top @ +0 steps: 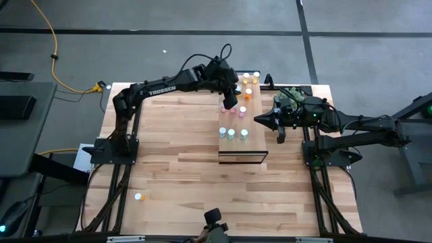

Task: Pick and place medicine bottles onto shelf by color
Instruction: Put the top orange pill bottle on the shelf aligned with the other orange pill bottle

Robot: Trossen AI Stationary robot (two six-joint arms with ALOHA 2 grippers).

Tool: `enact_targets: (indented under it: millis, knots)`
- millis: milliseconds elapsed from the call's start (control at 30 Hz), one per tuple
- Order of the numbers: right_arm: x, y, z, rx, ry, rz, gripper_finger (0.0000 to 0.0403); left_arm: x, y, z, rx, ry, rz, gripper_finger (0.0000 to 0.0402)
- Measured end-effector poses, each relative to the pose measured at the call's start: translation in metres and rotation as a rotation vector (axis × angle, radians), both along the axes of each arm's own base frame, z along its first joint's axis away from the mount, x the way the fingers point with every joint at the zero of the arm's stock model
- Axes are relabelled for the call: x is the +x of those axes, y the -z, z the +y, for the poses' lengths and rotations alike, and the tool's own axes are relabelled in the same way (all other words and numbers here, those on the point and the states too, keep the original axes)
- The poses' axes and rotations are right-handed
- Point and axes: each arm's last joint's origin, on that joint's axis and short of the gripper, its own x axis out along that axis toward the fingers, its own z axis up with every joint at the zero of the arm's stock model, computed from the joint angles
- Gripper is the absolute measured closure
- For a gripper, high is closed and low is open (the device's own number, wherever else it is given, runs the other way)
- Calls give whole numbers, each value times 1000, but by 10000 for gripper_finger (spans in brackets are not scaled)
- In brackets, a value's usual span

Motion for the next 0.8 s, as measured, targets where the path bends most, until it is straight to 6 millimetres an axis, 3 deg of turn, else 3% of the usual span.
enact_targets:
  millis: [167,800]
  knots:
    - [0,0,0,2,1,0,403,5,12,3,-3,4,26,300]
    - [0,0,0,2,12,2,403,4,14,4,4,7,47,300]
